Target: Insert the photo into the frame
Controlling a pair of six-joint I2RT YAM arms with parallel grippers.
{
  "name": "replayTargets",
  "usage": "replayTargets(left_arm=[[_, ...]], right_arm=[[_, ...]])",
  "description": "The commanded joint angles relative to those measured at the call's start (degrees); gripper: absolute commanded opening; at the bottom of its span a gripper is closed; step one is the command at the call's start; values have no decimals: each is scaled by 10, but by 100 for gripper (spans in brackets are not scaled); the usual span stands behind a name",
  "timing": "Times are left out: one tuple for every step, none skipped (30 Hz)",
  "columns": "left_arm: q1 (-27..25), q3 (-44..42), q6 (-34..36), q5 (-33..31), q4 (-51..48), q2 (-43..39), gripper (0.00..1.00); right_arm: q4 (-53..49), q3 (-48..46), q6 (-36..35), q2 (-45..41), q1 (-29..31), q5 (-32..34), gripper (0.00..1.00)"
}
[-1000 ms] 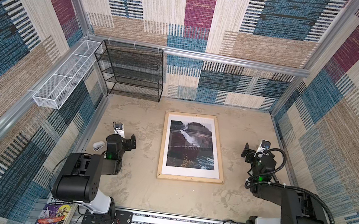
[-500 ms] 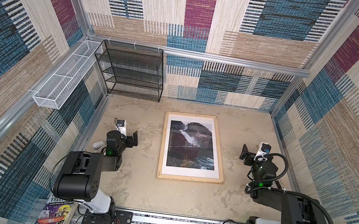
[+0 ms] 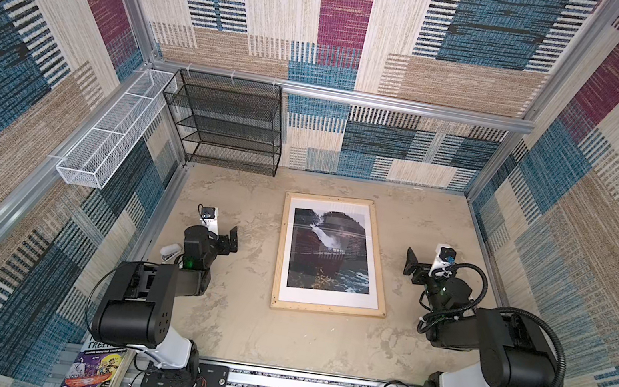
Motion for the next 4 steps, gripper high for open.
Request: replayTargets(left_arm=[[1, 2, 10, 3, 3, 0, 99], [1, 3, 10, 3, 0, -1, 99], [1, 3, 10, 2, 3, 0, 99], [0, 2, 10, 2, 3, 0, 99]], right_arm=[[10, 7, -9, 2, -1, -22, 100], [10, 6, -5, -1, -1, -11, 100], [16, 1, -5, -3, -1, -9, 100], [16, 1, -5, -4, -1, -8, 100]])
